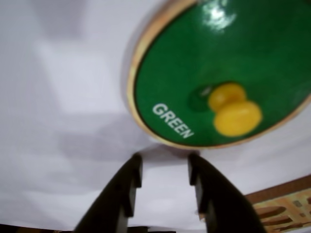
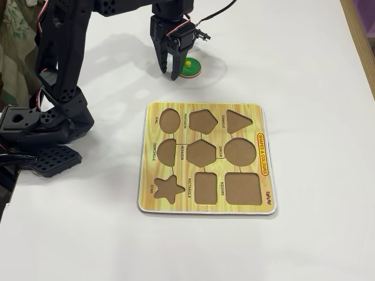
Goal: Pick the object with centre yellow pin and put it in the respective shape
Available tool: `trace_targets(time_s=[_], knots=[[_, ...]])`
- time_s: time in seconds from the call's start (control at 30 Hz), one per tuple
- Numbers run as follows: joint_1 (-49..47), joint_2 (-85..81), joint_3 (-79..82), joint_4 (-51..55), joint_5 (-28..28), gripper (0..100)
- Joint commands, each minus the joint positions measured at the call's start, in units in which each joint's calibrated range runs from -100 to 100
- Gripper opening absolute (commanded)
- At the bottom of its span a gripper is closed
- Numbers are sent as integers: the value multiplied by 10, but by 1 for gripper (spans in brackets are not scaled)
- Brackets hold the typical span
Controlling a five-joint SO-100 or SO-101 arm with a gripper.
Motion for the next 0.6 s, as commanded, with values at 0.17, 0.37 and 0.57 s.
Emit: trace_targets(time_s=[0.17, 0.37, 0.57], knots=[[-3, -8, -6, -6, 0, 12], [6, -66, 18, -6, 0, 12], [17, -106, 43, -6, 0, 12]])
